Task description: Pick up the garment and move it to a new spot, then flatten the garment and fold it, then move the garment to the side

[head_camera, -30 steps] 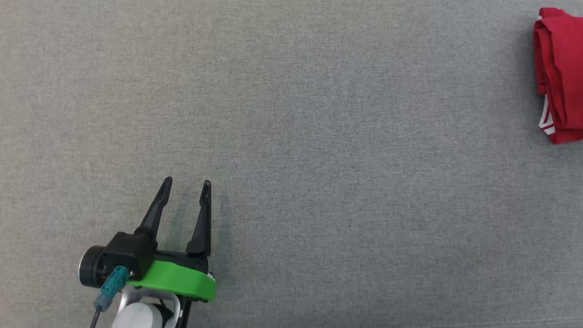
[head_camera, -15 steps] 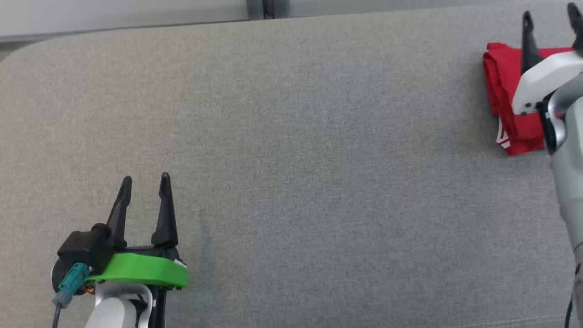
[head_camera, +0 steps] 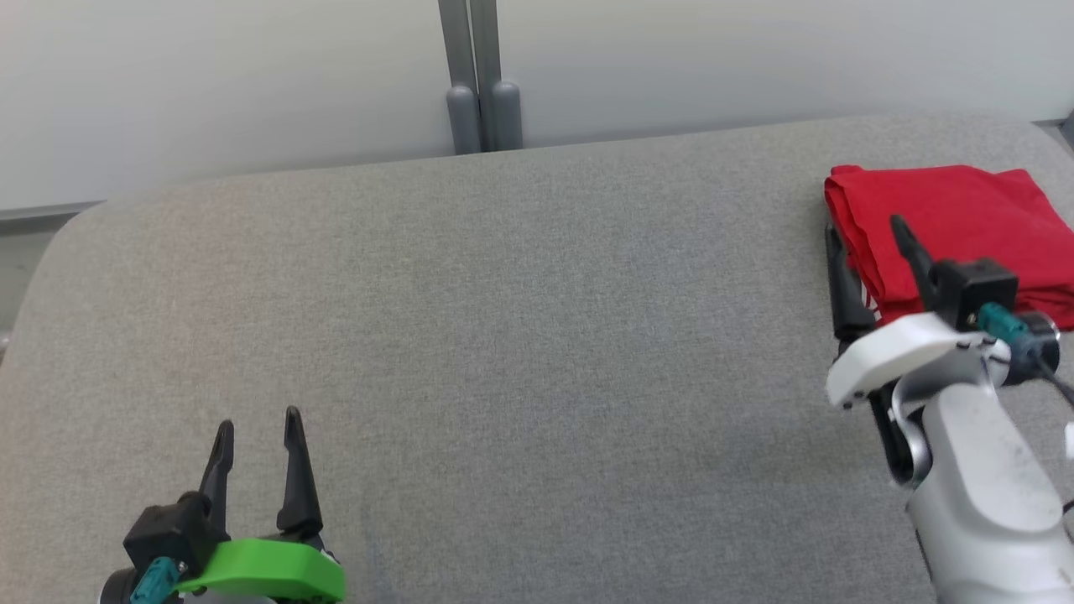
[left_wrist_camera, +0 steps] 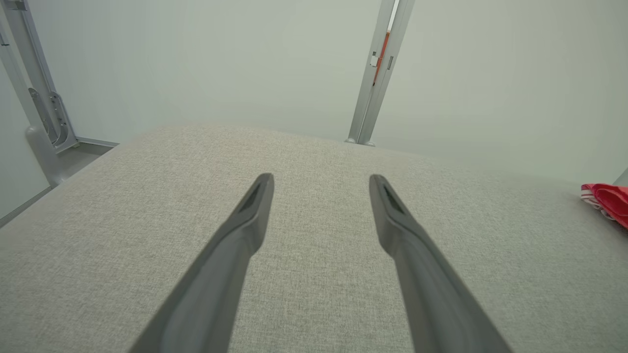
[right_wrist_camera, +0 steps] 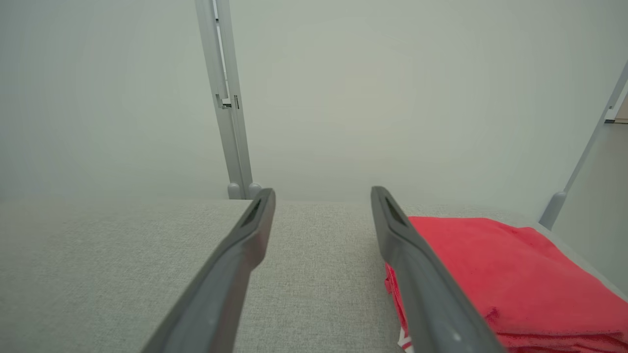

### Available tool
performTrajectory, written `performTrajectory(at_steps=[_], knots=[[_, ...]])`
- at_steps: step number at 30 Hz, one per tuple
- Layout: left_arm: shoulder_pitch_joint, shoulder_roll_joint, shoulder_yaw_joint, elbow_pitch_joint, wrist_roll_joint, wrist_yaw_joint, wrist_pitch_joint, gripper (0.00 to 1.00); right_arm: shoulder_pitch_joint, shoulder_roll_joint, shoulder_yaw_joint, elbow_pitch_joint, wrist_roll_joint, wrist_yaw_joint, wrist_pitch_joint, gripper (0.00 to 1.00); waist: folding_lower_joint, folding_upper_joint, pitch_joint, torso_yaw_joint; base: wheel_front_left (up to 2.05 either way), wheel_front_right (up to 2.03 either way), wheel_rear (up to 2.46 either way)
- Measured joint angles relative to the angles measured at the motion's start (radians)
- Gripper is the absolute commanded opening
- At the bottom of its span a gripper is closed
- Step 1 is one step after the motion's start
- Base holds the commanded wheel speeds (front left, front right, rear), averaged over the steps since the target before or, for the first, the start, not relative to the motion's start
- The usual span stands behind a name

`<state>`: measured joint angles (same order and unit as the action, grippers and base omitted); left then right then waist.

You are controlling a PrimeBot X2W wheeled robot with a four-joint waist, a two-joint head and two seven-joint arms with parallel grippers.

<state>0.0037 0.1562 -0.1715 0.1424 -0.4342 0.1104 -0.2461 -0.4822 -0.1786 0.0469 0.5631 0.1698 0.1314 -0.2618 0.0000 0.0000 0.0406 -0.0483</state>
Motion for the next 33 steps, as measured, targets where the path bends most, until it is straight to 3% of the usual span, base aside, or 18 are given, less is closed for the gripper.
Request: performTrajectory(at_steps=[5,8,15,33], knots=[[0.055,-0.012,-0.001,0.012,0.006,0.011,-0.008,1.0,0.178,0.099,-0.01,-0.13,-0.051,0.0,-0.001,1.0,0.0,0.0,-0.041,0.004,0.0,0.0,0.0],[0.071,-0.02,-0.001,0.018,0.005,0.012,-0.011,1.0,0.265,0.123,-0.029,-0.194,-0.053,0.0,-0.001,1.0,0.0,0.0,-0.05,0.017,0.0,0.0,0.0],[0.074,-0.027,0.005,0.028,0.013,0.007,-0.012,1.0,0.386,0.132,0.012,-0.269,0.01,0.0,-0.001,1.0,0.0,0.0,-0.058,0.039,0.0,0.0,0.0],[0.064,-0.027,-0.003,0.066,0.047,-0.003,-0.015,1.0,0.396,0.129,0.015,-0.29,0.012,0.0,-0.001,1.0,0.0,0.0,-0.056,0.036,0.0,0.0,0.0]])
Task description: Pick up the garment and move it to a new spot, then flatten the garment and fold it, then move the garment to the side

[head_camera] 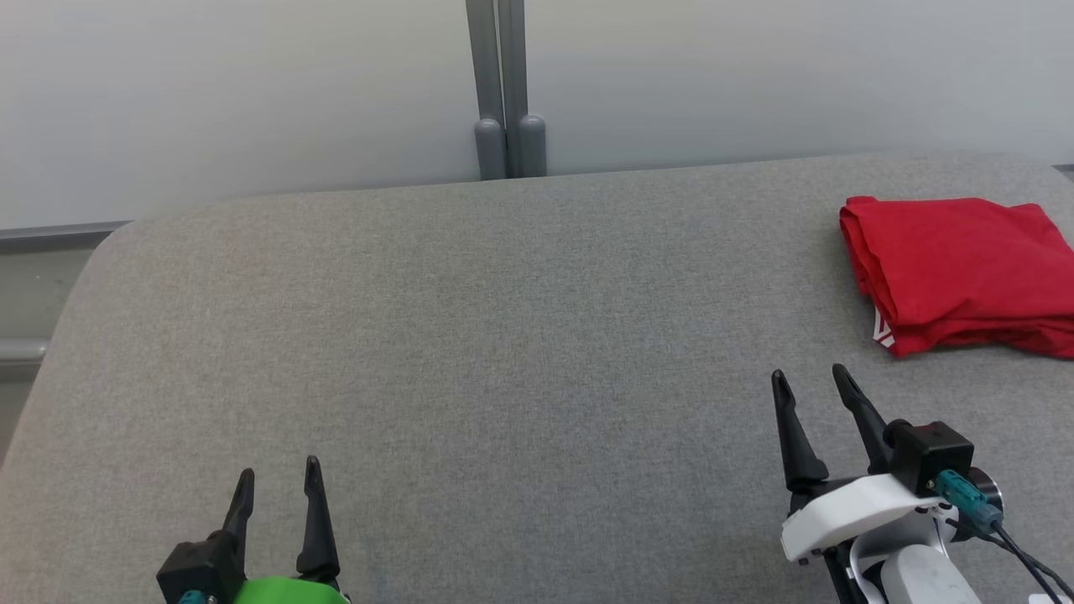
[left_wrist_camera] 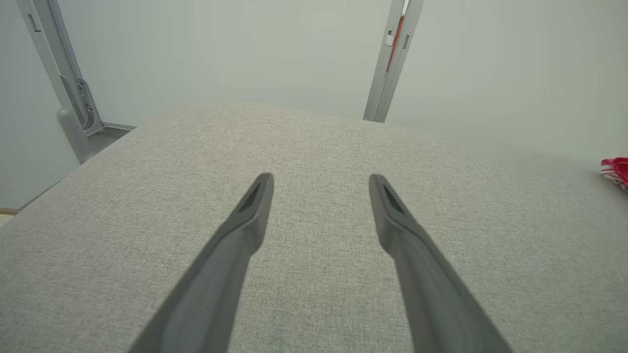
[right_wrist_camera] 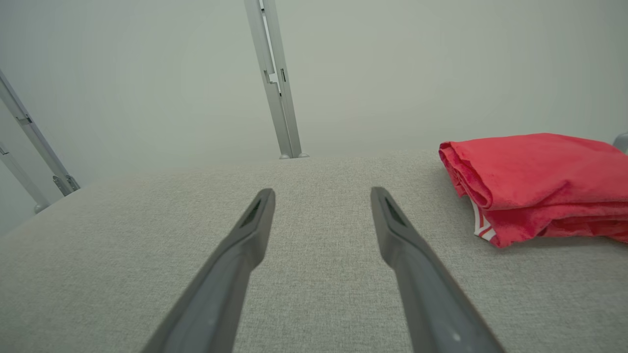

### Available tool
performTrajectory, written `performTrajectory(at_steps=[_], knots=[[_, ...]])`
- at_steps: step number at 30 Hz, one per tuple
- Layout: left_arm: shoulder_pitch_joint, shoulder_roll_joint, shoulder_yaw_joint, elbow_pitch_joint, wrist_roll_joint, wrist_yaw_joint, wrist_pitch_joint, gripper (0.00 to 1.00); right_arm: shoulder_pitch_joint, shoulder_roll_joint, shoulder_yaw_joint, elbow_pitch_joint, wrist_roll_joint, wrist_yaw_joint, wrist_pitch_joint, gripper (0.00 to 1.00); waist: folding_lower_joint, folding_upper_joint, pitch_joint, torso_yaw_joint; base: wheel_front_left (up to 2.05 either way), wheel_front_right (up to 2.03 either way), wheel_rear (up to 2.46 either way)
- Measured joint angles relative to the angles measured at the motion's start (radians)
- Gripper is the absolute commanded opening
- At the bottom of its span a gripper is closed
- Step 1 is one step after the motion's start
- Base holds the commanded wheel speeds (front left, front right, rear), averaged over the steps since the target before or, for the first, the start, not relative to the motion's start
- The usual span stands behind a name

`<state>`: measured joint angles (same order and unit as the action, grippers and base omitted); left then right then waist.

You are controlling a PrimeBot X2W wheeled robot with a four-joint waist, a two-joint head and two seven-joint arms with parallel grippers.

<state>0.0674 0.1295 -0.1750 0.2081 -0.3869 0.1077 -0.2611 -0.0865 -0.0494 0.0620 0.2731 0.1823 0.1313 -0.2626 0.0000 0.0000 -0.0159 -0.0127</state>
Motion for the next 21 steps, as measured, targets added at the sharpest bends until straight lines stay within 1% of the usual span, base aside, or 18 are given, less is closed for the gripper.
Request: performTrajectory(at_steps=[1,7,21], knots=[[-0.001,0.0,-0.002,0.002,0.0,-0.002,0.0,0.0,0.0,0.0,-0.001,0.0,0.0,0.0,0.0,0.0,0.0,0.0,0.0,0.0,0.0,0.0,0.0],[0.02,-0.012,-0.005,0.048,-0.011,-0.003,0.013,0.0,0.027,0.006,0.0,0.043,0.015,0.0,0.008,0.0,0.0,0.0,0.0,0.0,0.0,0.0,0.0],[0.002,-0.022,0.047,0.05,-0.236,-0.044,0.078,0.0,0.027,0.006,-0.031,0.036,0.273,0.0,0.075,0.0,0.0,0.0,0.002,0.002,0.0,0.0,0.0]])
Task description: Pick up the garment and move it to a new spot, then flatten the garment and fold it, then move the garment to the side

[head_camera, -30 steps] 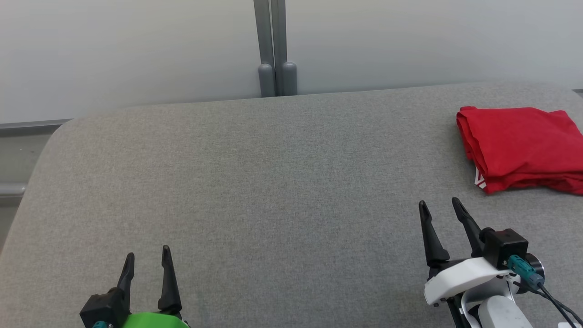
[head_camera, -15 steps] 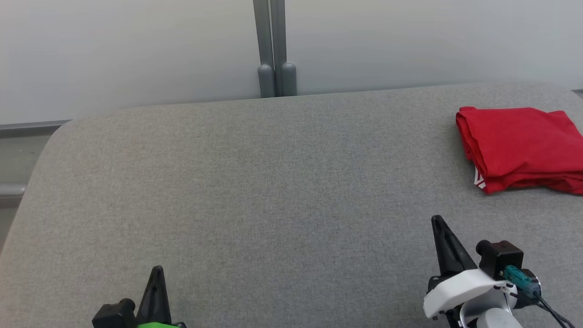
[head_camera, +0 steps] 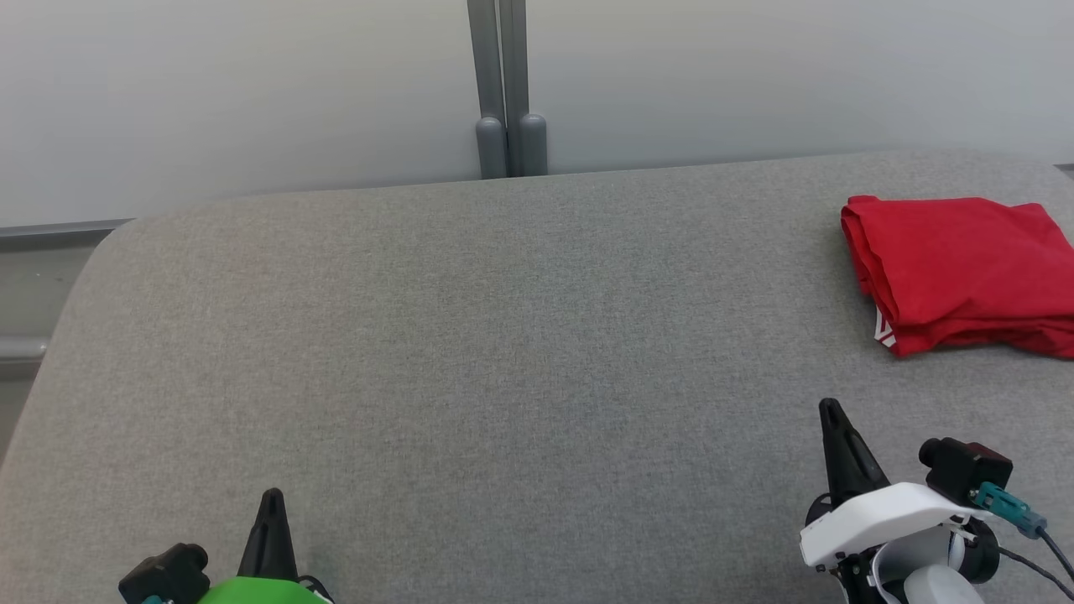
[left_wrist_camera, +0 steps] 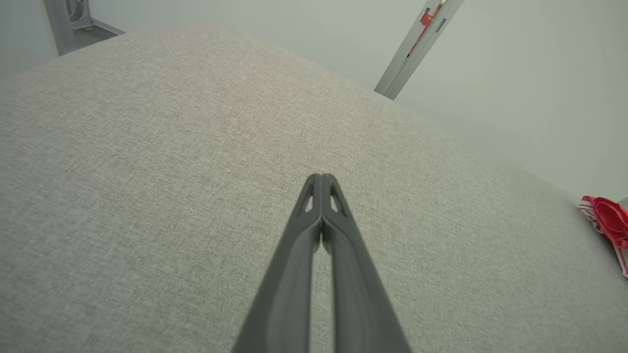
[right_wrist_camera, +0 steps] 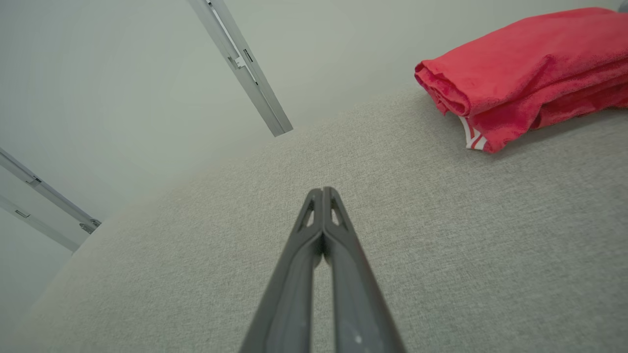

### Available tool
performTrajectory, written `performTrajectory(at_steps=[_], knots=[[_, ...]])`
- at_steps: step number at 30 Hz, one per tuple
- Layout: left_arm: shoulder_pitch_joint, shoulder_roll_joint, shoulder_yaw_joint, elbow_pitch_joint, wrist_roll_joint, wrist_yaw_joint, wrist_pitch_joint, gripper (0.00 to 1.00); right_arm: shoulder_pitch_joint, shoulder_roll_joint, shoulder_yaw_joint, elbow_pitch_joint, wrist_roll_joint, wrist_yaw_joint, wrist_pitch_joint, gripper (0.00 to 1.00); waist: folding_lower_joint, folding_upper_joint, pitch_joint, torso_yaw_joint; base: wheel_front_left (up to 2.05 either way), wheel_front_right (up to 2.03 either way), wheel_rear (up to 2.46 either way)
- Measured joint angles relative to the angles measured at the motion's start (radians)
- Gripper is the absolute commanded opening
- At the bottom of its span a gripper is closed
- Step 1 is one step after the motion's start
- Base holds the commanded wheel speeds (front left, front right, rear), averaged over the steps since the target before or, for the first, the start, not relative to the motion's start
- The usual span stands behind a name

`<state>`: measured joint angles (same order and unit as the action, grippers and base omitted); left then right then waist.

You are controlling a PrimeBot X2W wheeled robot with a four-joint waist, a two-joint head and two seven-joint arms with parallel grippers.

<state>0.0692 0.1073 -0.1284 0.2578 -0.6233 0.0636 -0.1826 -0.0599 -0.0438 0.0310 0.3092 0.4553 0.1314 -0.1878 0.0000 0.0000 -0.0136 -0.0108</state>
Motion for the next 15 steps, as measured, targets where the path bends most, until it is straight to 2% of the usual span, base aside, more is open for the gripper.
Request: performTrajectory(at_steps=[15], knots=[[-0.033,-0.012,0.049,-0.002,-0.199,-0.039,0.06,0.0,-0.004,0.0,-0.029,-0.013,0.235,0.0,0.061,0.0,0.0,0.0,0.002,0.001,0.0,0.0,0.0]])
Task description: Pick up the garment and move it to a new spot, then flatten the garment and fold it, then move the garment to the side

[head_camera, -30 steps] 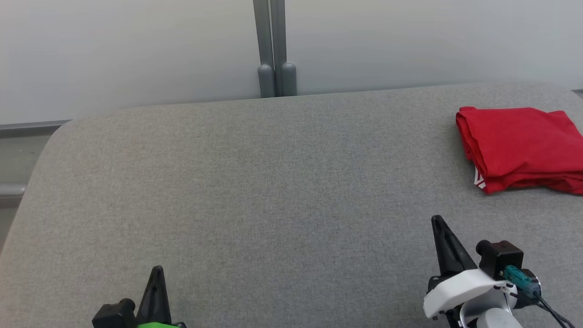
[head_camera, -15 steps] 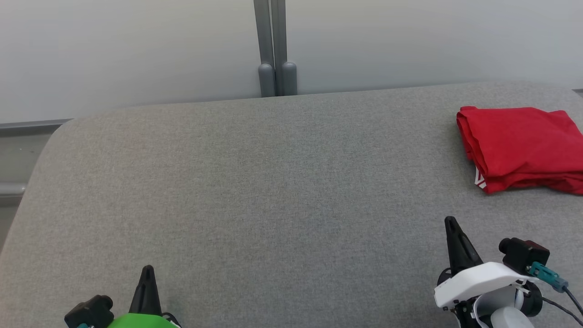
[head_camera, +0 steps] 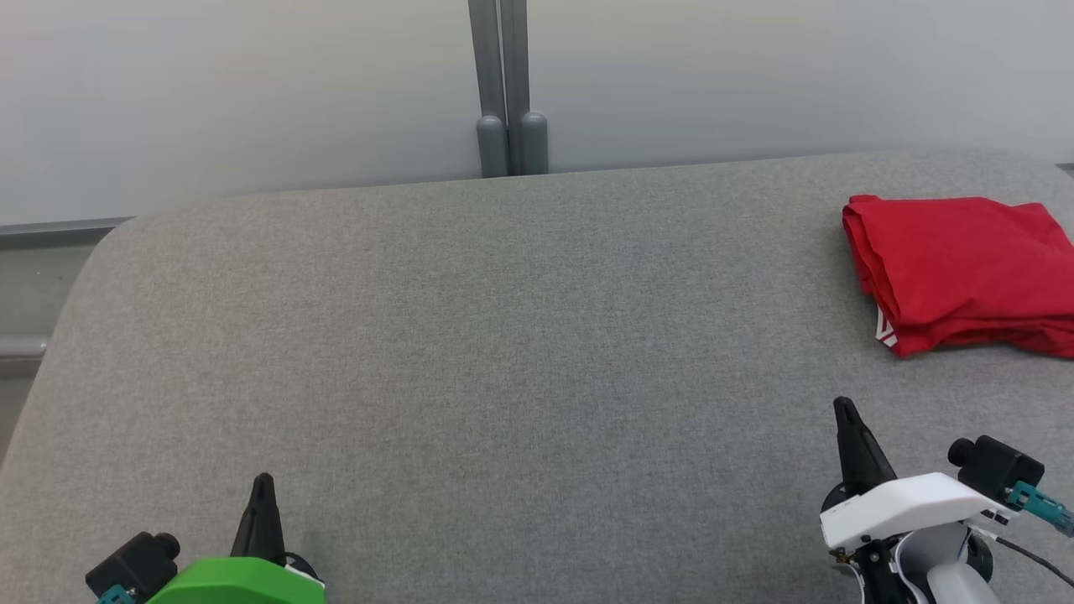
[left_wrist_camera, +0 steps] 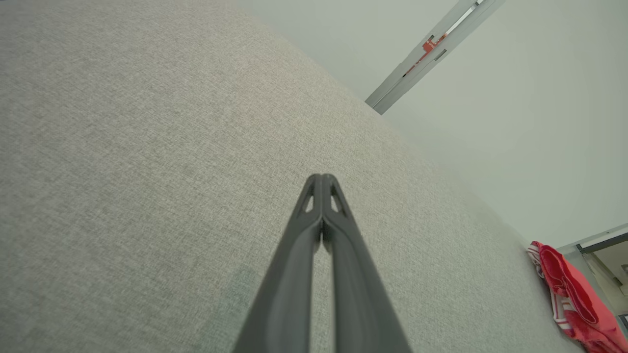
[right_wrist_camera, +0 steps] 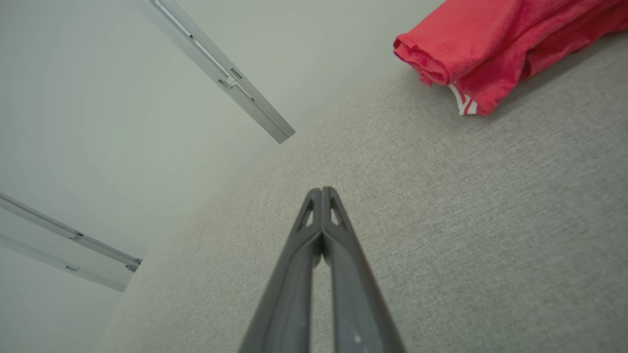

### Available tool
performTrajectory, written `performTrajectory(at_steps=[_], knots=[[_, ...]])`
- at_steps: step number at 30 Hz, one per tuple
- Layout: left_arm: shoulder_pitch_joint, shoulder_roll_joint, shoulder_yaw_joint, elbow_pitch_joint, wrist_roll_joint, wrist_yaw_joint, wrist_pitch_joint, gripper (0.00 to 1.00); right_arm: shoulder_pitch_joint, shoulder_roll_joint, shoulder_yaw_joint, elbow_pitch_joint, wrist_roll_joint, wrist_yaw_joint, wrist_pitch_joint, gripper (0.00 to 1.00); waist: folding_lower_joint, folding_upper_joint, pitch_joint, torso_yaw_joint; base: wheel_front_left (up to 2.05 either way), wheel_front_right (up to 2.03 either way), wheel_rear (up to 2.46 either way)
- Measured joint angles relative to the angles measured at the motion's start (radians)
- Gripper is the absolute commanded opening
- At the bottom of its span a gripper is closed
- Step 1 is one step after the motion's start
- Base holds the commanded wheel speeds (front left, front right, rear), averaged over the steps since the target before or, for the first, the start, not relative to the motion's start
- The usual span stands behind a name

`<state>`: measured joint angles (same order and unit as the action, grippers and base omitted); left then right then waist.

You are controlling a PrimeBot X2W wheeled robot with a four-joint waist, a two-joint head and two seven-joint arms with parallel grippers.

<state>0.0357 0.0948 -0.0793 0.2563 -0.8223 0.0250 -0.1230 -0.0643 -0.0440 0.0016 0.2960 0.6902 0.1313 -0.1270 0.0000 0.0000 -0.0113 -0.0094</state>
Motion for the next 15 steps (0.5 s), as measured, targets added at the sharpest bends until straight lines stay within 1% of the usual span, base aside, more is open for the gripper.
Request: performTrajectory(at_steps=[15], knots=[[-0.029,-0.011,0.043,-0.002,-0.174,-0.035,0.053,0.0,-0.005,0.0,-0.026,-0.01,0.202,-0.001,0.052,0.0,0.0,0.0,0.002,0.001,0.0,0.0,0.0]])
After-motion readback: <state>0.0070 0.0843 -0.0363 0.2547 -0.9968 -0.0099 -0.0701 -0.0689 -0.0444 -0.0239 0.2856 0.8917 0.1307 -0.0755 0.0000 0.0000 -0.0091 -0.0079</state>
